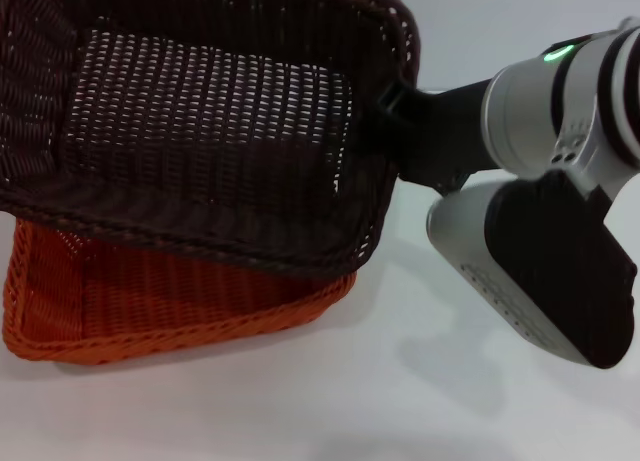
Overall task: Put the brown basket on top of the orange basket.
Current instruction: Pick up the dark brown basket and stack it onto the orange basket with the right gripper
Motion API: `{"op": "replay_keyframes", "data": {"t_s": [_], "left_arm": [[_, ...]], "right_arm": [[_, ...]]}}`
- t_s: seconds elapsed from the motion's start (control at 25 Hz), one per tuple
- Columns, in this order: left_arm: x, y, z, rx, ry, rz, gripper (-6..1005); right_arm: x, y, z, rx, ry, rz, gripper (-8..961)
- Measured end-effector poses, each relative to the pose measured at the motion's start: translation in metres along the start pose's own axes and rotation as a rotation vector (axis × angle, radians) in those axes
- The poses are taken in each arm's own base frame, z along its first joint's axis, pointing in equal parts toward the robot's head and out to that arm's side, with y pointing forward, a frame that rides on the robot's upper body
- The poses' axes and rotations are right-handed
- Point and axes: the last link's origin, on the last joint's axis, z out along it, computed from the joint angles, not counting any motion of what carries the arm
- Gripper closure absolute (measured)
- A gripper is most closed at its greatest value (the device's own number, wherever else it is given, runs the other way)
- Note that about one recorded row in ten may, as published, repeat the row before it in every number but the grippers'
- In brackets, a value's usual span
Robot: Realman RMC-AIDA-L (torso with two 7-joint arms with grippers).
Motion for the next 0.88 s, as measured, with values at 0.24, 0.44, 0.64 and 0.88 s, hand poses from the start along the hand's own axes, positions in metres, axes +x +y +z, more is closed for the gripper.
{"op": "replay_keyframes", "data": {"t_s": [0.24,0.44,0.64,0.88], "left_arm": [[-0.002,0.005,0.001,-0.016,-0.017,-0.007,198],[-0.004,0.006,0.0,-0.008,-0.028,-0.014,198],[-0.005,0.005,0.0,0.012,-0.032,-0.023,198],[-0.005,0.007,0.001,0.008,-0.03,-0.025,198]], "right_arm": [[0.011,0.006,0.018,-0.023,-0.006,-0.047,798],[0.011,0.012,0.027,-0.005,-0.031,-0.111,797],[0.009,0.012,0.033,0.004,-0.058,-0.151,797],[0.004,0.02,0.041,0.038,-0.118,-0.198,798]]}}
